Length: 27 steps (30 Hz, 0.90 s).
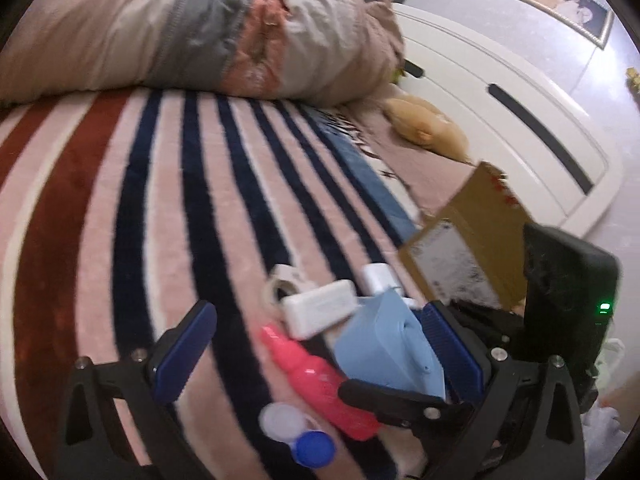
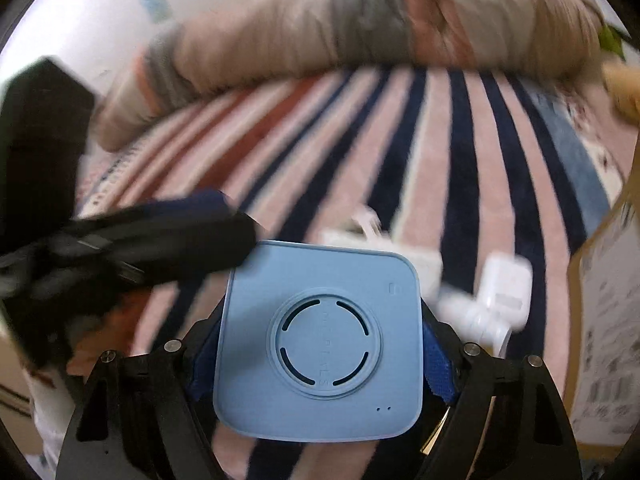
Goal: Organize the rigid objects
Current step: 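Carry the blue case into the cardboard box and open the right gripper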
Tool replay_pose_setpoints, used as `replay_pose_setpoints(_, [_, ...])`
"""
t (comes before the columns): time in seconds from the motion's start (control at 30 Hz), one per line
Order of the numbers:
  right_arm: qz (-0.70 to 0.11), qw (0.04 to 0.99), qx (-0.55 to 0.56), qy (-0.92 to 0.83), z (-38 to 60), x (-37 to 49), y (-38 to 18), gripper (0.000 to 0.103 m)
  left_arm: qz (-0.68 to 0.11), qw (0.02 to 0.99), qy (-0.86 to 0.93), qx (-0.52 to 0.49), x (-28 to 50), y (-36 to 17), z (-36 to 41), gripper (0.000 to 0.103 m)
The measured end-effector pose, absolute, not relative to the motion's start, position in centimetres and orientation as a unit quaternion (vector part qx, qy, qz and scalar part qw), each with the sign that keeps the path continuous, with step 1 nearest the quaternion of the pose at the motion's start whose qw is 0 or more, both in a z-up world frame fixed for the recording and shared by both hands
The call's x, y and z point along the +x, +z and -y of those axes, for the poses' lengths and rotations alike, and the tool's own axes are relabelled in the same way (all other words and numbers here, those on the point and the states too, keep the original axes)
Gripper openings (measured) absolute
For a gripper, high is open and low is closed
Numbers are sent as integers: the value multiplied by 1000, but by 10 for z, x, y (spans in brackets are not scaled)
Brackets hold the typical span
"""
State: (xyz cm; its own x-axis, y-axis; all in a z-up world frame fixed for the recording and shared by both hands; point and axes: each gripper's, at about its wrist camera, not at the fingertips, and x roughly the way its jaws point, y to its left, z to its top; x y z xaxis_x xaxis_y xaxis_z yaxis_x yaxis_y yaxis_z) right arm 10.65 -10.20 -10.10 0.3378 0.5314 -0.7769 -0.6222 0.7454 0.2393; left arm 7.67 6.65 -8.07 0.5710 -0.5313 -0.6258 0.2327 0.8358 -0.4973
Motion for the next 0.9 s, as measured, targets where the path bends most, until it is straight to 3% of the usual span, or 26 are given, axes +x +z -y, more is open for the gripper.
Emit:
replay_pose_setpoints(0.1, [-394,830,-64,389,100,94,-71,80,-409,847,-266,-213,77,-72,-63,92])
replay_pose_setpoints(0.17, [-361,834,-74,410,96,87,-56,80,-405,831,-301,-233,74,-60,-58,74])
replay_pose_setpoints(0.37, [-291,852,-76,429,114,76,-11,80,-364,836,-351,-211,57,1,-30,34])
replay_pose_setpoints(0.6, [-264,872,-66,408,160,72,26,80,-357,851,-354,-149,57,53,33,33])
replay_pose_setpoints(0.9, [-285,897,-11,339,291,92,41,80,-392,823,-405,-71,98,70,164,32])
